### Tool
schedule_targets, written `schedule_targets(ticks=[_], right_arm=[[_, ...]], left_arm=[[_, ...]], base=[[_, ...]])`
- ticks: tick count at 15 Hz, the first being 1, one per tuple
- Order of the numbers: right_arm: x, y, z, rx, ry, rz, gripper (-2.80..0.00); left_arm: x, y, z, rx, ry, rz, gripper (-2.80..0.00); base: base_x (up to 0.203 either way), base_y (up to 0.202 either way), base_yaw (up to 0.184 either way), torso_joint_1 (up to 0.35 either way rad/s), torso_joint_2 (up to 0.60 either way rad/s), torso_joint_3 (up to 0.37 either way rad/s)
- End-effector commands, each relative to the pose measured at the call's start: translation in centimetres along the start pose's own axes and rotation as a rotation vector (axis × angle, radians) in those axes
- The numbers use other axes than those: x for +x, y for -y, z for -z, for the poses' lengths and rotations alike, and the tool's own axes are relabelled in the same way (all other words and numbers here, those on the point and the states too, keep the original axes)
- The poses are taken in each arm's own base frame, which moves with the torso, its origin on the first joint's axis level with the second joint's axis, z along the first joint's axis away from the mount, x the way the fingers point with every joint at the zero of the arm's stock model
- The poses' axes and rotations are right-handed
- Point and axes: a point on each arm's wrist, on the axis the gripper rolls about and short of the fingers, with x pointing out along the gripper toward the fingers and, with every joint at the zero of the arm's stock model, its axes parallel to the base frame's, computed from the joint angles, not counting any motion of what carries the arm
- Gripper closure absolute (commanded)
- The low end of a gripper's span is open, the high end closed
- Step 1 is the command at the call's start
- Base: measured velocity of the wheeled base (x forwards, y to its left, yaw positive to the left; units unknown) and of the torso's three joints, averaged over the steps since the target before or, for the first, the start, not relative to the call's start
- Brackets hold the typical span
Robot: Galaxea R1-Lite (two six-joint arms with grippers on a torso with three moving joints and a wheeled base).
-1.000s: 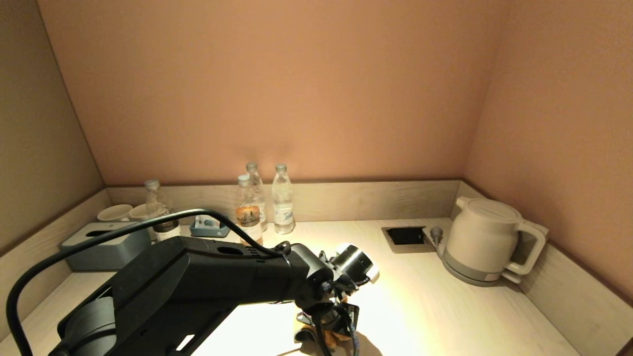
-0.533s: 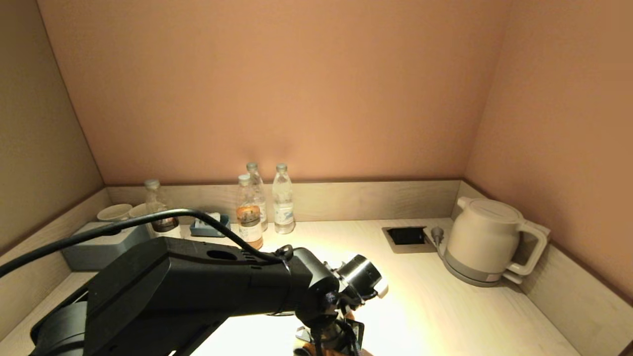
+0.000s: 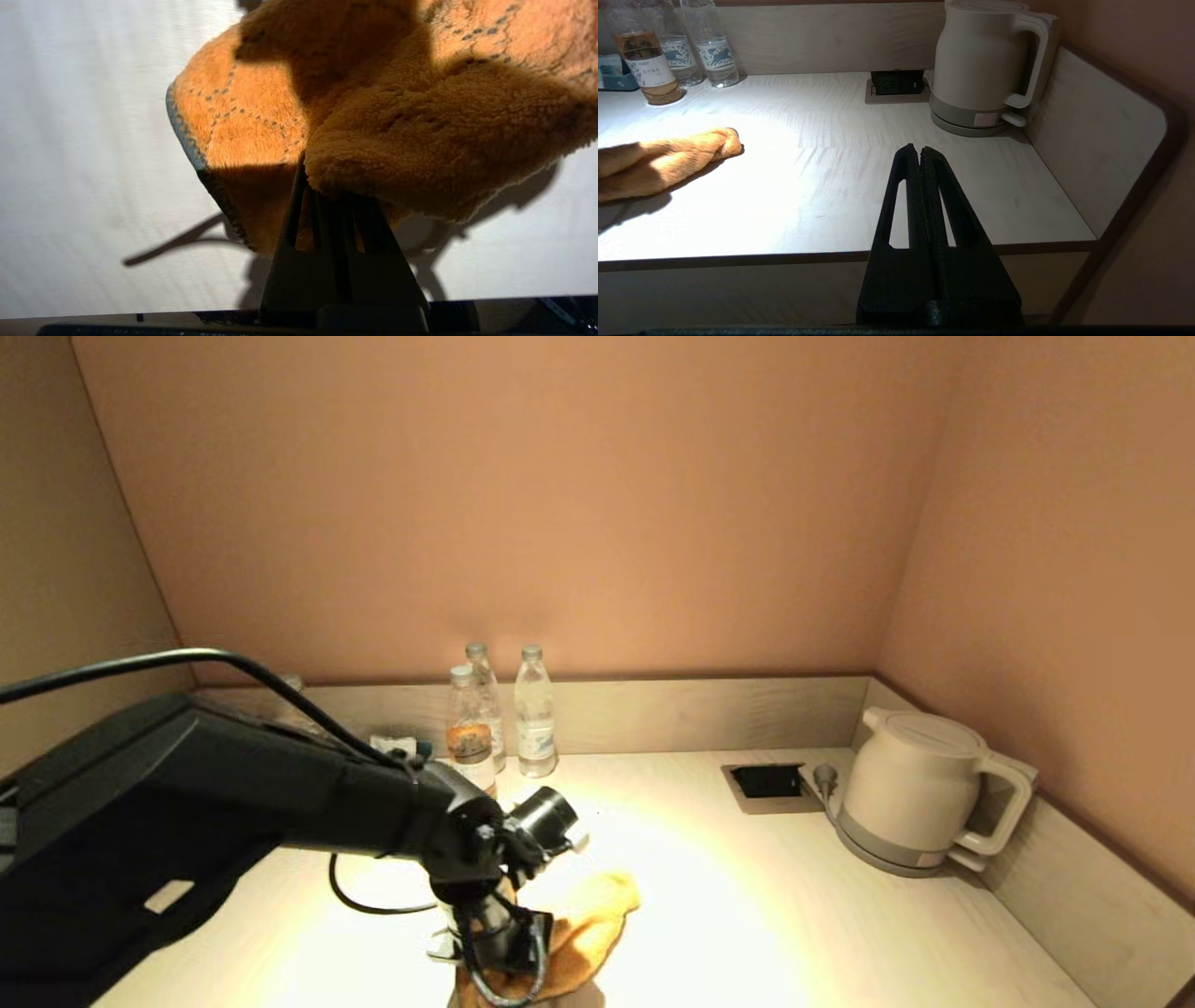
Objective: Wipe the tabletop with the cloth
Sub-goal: Sweep the stains on the table
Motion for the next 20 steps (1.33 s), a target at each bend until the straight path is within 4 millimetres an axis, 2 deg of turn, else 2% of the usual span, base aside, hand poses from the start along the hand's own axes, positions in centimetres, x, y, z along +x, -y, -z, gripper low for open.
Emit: schedule_targets(ticks=[1, 3, 8, 10, 11, 13, 17, 20], right_arm=[[0.0, 0.0, 0.0, 0.0, 0.0, 0.0, 0.0], [0.0, 0.0, 0.0, 0.0, 0.0, 0.0, 0.0], [0.0, 0.0, 0.0, 0.0, 0.0, 0.0, 0.0], [0.0, 0.0, 0.0, 0.0, 0.0, 0.0, 0.0], [0.0, 0.0, 0.0, 0.0, 0.0, 0.0, 0.0], [0.0, 0.0, 0.0, 0.001, 0.0, 0.0, 0.0], [0.0, 0.0, 0.0, 0.0, 0.0, 0.0, 0.0], [0.0, 0.0, 0.0, 0.0, 0.0, 0.0, 0.0]], left_arm=[[-0.7, -2.9, 0.0, -0.056, -0.015, -0.023, 0.0], [-0.5, -5.7, -0.3, -0.115, -0.008, -0.034, 0.0], [-0.9, -12.4, -2.5, -0.295, 0.024, -0.072, 0.0], [-0.9, -14.3, -3.0, -0.347, 0.038, -0.111, 0.0], [-0.9, -14.7, -3.1, -0.356, 0.041, -0.118, 0.0], [-0.5, -17.5, -4.1, -0.431, 0.046, -0.139, 0.0], [1.1, -18.0, -5.0, -0.449, 0.041, -0.178, 0.0], [1.7, -17.2, -6.7, -0.45, 0.078, -0.16, 0.0]], base=[[0.0, 0.0, 0.0, 0.0, 0.0, 0.0], [0.0, 0.0, 0.0, 0.0, 0.0, 0.0], [0.0, 0.0, 0.0, 0.0, 0.0, 0.0], [0.0, 0.0, 0.0, 0.0, 0.0, 0.0], [0.0, 0.0, 0.0, 0.0, 0.0, 0.0], [0.0, 0.0, 0.0, 0.0, 0.0, 0.0], [0.0, 0.0, 0.0, 0.0, 0.0, 0.0], [0.0, 0.0, 0.0, 0.0, 0.0, 0.0]])
